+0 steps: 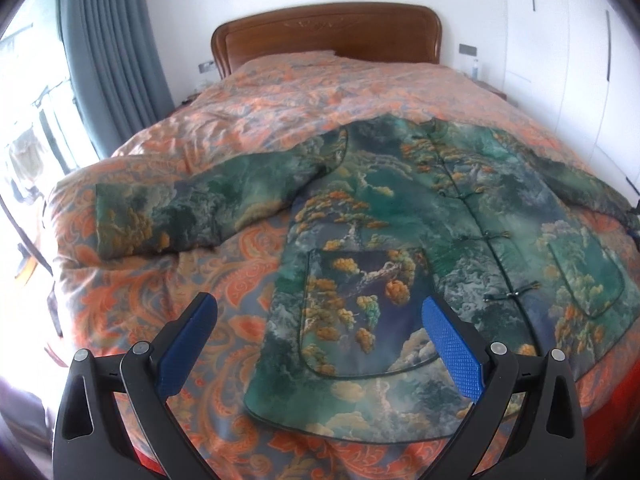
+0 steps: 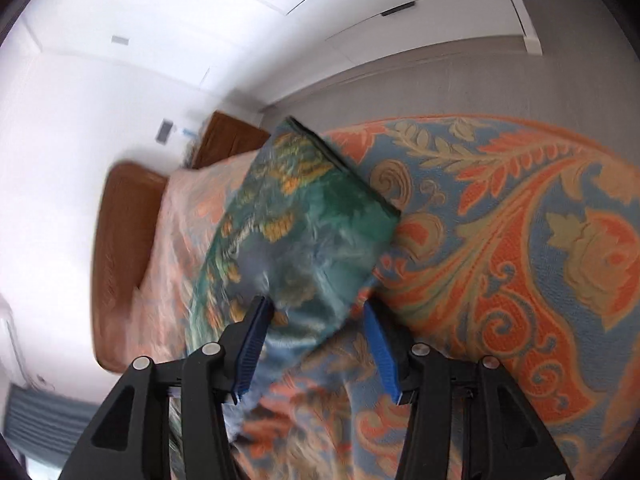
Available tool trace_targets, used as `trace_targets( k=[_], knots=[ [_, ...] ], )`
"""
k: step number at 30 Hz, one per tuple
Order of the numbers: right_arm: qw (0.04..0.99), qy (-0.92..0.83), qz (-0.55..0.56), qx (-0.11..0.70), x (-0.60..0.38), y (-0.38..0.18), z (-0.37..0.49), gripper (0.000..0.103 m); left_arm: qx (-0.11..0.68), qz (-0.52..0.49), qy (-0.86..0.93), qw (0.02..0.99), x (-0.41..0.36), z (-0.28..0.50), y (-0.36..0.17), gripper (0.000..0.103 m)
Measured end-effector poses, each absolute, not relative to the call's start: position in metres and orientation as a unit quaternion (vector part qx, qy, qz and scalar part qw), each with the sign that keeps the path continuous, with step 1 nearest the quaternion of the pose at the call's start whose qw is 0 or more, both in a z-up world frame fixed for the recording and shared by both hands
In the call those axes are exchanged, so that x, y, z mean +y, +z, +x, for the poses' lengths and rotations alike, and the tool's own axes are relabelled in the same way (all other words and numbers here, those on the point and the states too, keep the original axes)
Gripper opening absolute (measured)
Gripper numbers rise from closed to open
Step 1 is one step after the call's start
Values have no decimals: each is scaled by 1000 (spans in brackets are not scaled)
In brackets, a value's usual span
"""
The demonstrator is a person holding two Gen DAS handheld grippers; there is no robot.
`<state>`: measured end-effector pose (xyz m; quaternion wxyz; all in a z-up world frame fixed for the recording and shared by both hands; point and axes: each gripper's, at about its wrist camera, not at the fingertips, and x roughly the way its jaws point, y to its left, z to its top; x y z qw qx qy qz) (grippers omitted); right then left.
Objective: Fold large clothes
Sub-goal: 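Grasp a sleeve cuff with the right tool and lift it over the jacket body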
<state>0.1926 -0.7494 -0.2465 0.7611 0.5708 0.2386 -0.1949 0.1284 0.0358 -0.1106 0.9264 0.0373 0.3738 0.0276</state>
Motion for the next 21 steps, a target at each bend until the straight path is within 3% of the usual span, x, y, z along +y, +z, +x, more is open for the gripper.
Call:
trace_targets(
  k=[5,6,7,8,15,21],
  knots=[
    [772,-174,586,176,-762,-246,206,50,384,33,24,922,31,135,-115,102],
    [779,-179,573,182,-762,-241,211,42,383,34,24,923,30,135,-115,102],
    [789,-188,553,191,-760,-235,216,23,381,37,23,924,29,134,-115,102],
    [796,-195,539,196,-758,-229,218,17,379,39,22,924,29,134,-115,102],
    [875,-169,418,173,-708,-127,235,14,379,17,8,925,35,132,-120,102],
    [949,-24,267,169,-576,-4,278,14,374,-8,2,927,48,122,-121,102]
  ],
)
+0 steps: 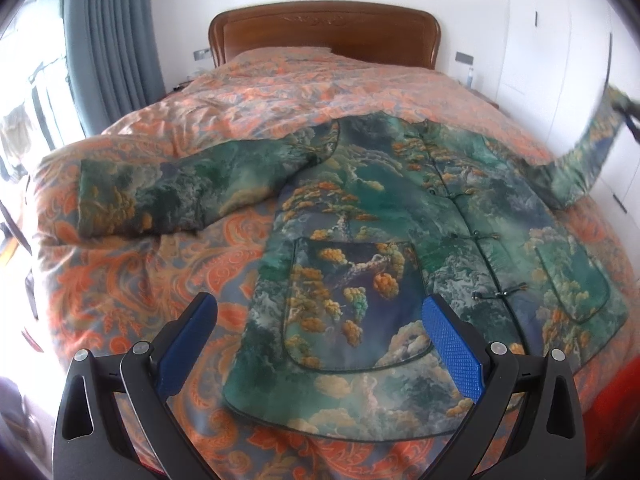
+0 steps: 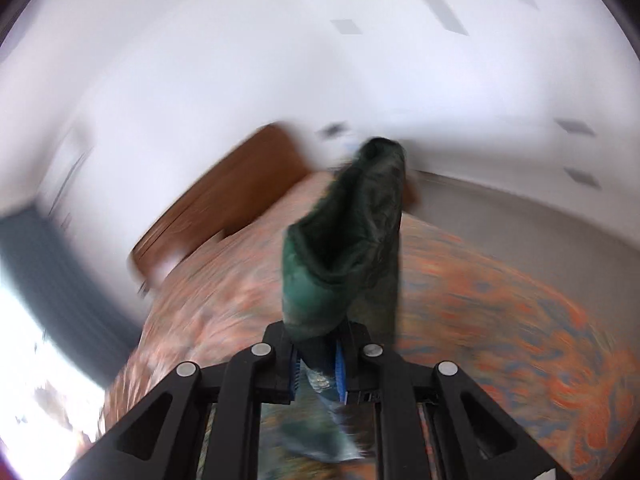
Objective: Fold large clothes
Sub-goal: 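Grasp a sleeve cuff with the right tool and lift it over the jacket body, then lay the sleeve across the jacket front and open the right tool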
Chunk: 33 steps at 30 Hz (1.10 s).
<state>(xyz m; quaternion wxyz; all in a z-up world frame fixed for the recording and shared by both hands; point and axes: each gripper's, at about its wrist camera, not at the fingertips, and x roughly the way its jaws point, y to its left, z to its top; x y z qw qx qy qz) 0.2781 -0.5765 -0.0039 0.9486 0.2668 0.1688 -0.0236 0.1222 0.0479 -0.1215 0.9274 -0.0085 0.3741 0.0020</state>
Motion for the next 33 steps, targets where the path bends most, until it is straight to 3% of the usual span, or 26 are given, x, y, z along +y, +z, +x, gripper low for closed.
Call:
trace_targets(
  k=[4,9,15,20,23,25,26,33],
  knots=[
    [962,55,186,190,-471,34,312,14,374,-37,2,927,63,113,-124,102],
    [960,105,122,231,-361,21,352,14,371,-68,7,926,83,102,-127,102],
    [944,113,32,309,-252,-59,388,14,375,-100,21,921,105,95,-134,102],
    [927,103,-1,360,-221,-135,385,14,377,-113,31,919,116,92,-136,102],
    [917,103,-1,386,-213,-167,385,18,377,-111,35,919,117,93,-138,102],
    [905,118,5,408,-211,-185,382,46,383,-113,33,916,115,95,-141,102],
    [899,126,8,420,-210,-193,380,50,386,-112,31,915,114,97,-142,102],
    [907,162,2,388,-239,-165,346,59,388,-93,27,916,104,98,-146,102]
  ],
)
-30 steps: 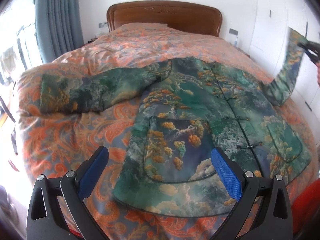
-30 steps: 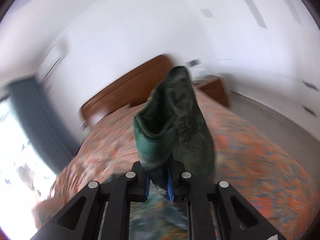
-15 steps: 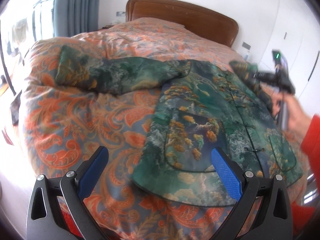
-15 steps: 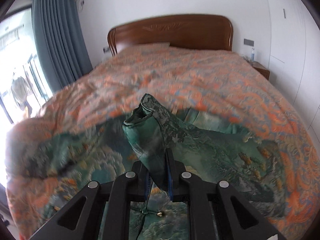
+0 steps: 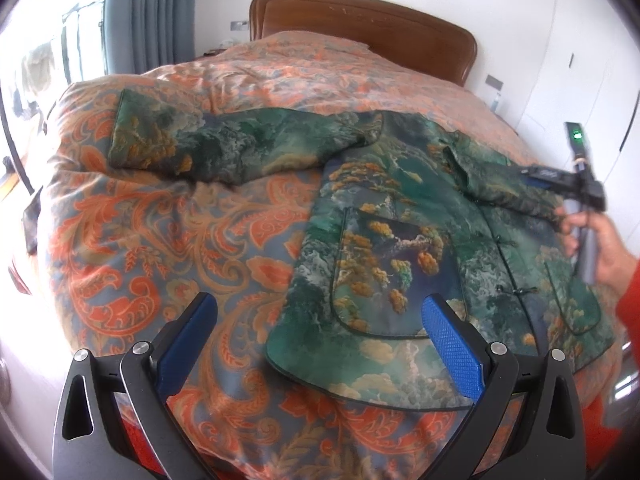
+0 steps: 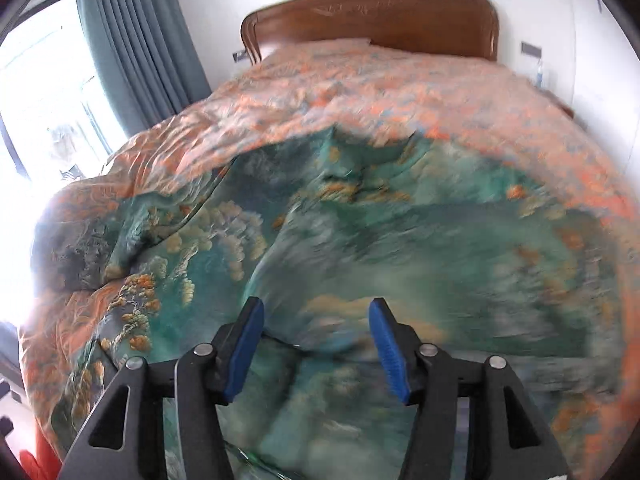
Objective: Fold large clothes
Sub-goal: 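Lay the sleeve across the jacket front and open the right tool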
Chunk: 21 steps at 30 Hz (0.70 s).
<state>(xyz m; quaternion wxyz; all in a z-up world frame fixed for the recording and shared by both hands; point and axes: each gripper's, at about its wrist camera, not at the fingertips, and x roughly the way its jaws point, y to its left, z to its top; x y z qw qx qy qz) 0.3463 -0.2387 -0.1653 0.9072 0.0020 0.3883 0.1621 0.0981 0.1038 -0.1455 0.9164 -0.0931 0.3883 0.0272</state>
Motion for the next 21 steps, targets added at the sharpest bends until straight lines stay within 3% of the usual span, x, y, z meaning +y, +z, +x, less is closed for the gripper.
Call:
trace_targets(
  k=[4,9,15,21],
  knots=[
    [917,82,-26,390,-278,-152,347,62,400,-102,20,910,102,102,-152,102],
    [895,1,-28,446,-319,-181,369,62,400,-90,19,912,96,101,-150,102],
    [879,-13,-31,475,-319,-230,386,64,397,-86,30,913,101,100,-149,102],
    [865,1,-35,501,-318,-235,398,64,405,-93,31,909,105,103,-157,102]
  ],
)
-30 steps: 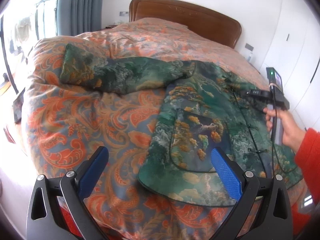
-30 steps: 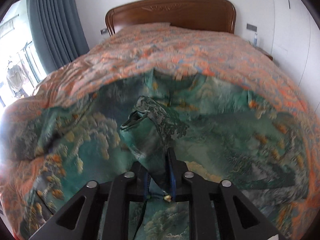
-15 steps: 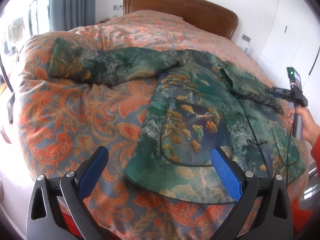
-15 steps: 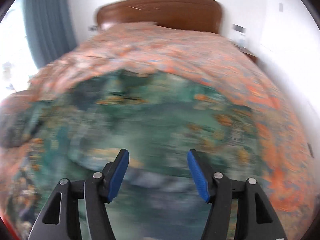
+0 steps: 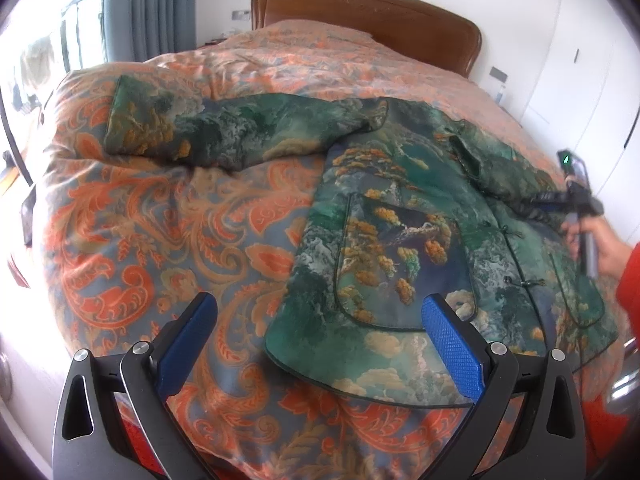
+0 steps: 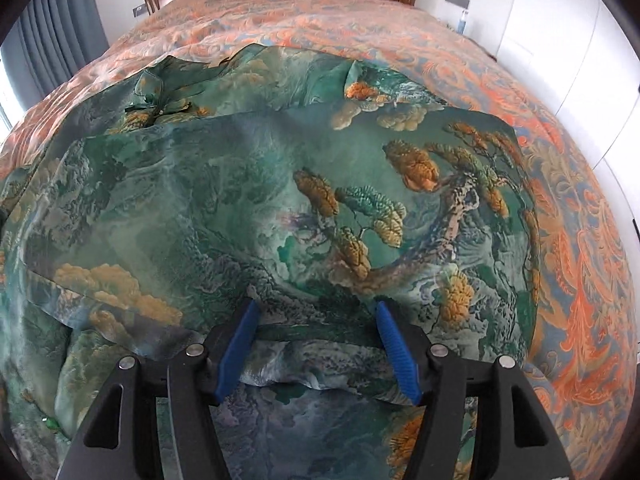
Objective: Fold large clothes
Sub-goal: 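Lay the sleeve across the jacket front and open the right tool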
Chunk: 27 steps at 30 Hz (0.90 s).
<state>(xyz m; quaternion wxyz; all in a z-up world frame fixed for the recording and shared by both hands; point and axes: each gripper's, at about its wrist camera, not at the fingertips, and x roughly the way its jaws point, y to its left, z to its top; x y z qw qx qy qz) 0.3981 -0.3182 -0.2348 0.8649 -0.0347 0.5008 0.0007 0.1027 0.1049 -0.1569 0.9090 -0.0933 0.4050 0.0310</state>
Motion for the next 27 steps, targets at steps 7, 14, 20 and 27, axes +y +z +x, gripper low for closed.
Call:
trace_targets(
  k=[7,14,20,27],
  knots=[
    [886,-13,-2,464,-344,-180,430,64,415,-81,40,905,103,113,-165,102],
    [859,-47,5,510,-349,-222,473,65,425,-68,41,902,99,120,-168,102],
    [891,3,-17,453,-300,-193,446,66,436,-64,41,897,99,132,-177,102],
    [878,130,-83,454,-178,-200,413,66,453,-42,54,889,109,150,-177,102]
  ],
)
